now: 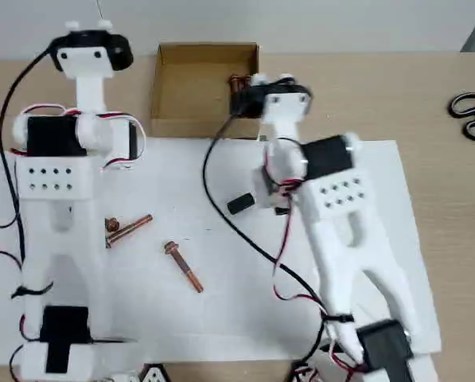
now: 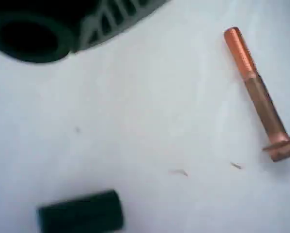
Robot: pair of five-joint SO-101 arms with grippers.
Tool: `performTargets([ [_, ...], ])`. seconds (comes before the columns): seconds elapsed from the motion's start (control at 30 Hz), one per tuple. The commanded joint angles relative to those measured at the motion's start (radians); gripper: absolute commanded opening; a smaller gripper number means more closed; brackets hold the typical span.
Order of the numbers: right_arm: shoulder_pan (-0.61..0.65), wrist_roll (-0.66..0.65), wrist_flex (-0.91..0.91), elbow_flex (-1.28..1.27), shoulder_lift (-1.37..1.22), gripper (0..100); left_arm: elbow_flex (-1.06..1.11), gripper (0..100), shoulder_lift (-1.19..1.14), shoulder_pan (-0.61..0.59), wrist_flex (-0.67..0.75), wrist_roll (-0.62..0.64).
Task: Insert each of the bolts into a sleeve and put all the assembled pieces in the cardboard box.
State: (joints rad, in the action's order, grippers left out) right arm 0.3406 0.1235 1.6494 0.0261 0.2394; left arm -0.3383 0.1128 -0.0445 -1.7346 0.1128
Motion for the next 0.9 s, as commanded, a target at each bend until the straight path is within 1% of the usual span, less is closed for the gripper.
performTargets([
  [0.0,-0.054,0.008,0.042,0.049,0.082,0.3,-0.033,0,0.069,0.006,-0.008,0.002],
  [0.13,-0.097,0.034,0.042,0.009,0.11,0.3,0.062,0,0.034,-0.037,-0.012,0.012],
  [0.23,-0.101,0.058,0.045,-0.041,0.12,0.3,0.108,0,-0.06,-0.117,-0.017,0.031],
  [0.27,-0.104,0.064,0.045,-0.06,0.13,0.3,0.108,0,-0.087,-0.153,-0.017,0.009],
  [0.33,-0.104,0.074,0.042,-0.1,0.15,0.3,0.105,0,-0.135,-0.224,-0.017,-0.094],
  [0.47,-0.105,0.1,0.036,-0.176,0.193,0.3,0.084,0,-0.209,-0.311,-0.017,-0.282],
  [0.57,-0.107,0.1,0.021,-0.239,0.216,0.3,0.084,0,-0.224,-0.345,-0.017,-0.509],
  [0.7,-0.136,0.11,-0.018,-0.31,0.252,0.3,0.085,0,-0.232,-0.348,-0.012,-0.809],
  [0.83,-0.166,0.107,-0.027,-0.361,0.285,0.3,0.088,0,-0.233,-0.348,-0.009,-1.231],
  [0.87,-0.174,0.107,-0.027,-0.373,0.291,0.3,0.088,0,-0.233,-0.348,-0.002,-1.32],
])
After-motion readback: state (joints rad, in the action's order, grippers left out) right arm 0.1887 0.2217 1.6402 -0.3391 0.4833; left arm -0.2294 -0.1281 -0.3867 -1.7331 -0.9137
